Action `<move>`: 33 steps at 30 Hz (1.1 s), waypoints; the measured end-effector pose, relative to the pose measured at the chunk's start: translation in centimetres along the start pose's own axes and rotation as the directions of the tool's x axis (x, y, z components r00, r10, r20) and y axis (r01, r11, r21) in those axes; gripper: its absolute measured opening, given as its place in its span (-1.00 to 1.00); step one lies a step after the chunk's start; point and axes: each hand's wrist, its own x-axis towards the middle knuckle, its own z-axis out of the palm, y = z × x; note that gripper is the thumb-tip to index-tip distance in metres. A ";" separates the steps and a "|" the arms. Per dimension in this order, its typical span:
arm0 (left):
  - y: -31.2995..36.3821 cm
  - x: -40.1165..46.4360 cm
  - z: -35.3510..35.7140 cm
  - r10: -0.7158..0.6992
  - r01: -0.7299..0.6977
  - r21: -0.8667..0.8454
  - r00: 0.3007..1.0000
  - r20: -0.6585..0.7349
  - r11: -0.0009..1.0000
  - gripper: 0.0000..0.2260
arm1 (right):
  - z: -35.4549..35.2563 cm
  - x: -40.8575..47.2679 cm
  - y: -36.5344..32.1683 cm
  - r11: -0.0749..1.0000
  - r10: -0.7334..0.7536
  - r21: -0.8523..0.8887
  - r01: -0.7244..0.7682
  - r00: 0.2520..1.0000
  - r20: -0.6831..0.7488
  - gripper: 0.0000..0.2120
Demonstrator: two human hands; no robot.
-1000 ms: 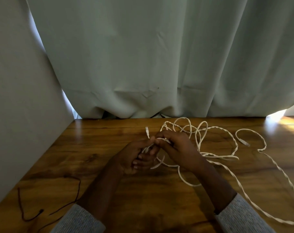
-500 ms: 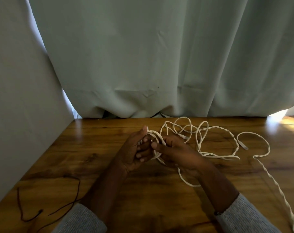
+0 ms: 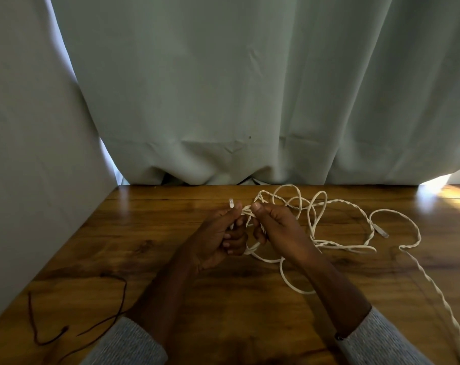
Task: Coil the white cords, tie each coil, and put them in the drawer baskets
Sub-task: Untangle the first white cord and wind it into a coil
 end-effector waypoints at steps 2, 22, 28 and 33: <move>-0.1 -0.1 -0.1 -0.001 0.000 0.006 1.000 0.028 1.000 -0.66 | 0.2 0.0 0.5 1.000 0.002 0.027 -0.002 1.000 -0.022 -0.57; 0.0 0.2 -0.5 -0.019 0.030 -0.118 0.996 0.090 0.993 -0.69 | 0.8 0.6 1.7 0.944 -0.245 -0.257 0.206 0.961 -0.131 -0.69; 0.3 0.1 -1.2 -0.051 0.084 -0.254 0.989 0.137 0.964 -0.65 | -0.4 0.4 1.4 0.964 -0.211 -0.174 0.203 0.977 -0.032 -0.79; 0.4 0.1 -1.2 -0.013 0.062 -0.366 0.991 0.133 0.929 -0.61 | -0.3 0.3 1.3 0.910 -0.282 -0.318 0.266 0.960 -0.003 -0.77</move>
